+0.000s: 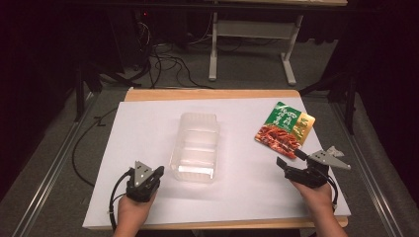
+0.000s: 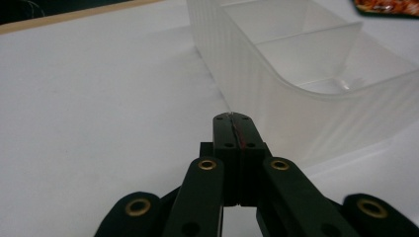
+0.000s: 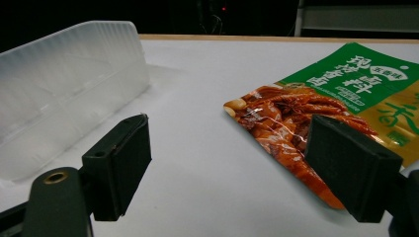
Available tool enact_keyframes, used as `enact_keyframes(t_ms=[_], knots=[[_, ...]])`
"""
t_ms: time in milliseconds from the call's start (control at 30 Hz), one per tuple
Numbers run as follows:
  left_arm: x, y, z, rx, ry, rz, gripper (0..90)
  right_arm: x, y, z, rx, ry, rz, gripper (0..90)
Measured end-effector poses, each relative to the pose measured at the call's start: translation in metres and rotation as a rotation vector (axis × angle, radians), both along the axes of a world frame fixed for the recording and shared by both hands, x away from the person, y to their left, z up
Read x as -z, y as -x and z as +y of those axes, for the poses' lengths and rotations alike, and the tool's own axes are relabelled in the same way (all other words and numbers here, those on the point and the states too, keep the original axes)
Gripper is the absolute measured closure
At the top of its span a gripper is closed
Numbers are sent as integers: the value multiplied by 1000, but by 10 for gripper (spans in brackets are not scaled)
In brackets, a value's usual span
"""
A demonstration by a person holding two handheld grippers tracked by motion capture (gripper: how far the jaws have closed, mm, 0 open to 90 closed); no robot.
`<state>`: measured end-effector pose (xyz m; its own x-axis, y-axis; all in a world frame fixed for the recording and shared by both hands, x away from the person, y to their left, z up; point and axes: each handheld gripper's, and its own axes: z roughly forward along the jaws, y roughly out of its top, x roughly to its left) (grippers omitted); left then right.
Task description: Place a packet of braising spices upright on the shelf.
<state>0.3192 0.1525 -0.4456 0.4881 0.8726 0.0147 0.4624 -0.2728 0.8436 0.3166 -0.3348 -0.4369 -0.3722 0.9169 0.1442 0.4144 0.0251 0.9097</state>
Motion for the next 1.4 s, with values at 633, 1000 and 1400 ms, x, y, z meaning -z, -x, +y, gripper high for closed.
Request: enact_keyframes(t_ms=[633,1000,1400], knots=[[3,4,-22,83,-15,-11,900,9,-10,-26,93,-27,52,201],[-6,34,33,-17,21,-151,539,25,-30,-32,139,-66,196,169],[-5,34,47,-8,24,-201,506,43,-49,-40,246,-219,340,203]])
